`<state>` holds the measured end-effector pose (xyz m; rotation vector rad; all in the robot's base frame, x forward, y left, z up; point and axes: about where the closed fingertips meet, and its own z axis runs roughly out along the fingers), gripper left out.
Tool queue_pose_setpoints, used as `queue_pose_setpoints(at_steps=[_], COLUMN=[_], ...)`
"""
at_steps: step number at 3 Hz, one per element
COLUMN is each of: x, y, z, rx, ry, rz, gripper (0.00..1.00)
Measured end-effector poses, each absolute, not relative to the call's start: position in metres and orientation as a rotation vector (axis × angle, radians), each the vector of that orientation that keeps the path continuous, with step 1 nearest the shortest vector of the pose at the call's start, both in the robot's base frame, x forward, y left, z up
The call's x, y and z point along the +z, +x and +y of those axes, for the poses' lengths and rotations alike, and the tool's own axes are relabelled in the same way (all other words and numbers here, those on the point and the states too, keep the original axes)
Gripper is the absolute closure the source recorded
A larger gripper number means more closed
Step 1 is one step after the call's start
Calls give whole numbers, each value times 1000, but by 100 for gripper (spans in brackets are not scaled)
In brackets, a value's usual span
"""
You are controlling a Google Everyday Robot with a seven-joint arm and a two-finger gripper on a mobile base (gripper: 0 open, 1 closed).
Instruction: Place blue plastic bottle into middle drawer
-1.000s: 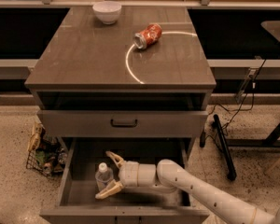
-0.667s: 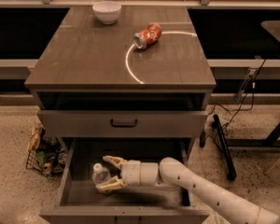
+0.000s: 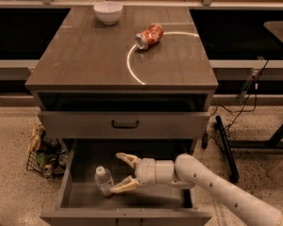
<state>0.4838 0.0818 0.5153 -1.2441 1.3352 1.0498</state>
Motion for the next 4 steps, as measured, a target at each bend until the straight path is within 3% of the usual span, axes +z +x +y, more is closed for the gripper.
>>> queue_pose_setpoints(at_steps=[1,2,4], x=[527,552,665], y=[474,461,457], z=[46,-6,-110], rx=[1044,994,939], ry=[-1242,-1183,-1083], rz=[1387,1449,1405], gripper=[2,12,59])
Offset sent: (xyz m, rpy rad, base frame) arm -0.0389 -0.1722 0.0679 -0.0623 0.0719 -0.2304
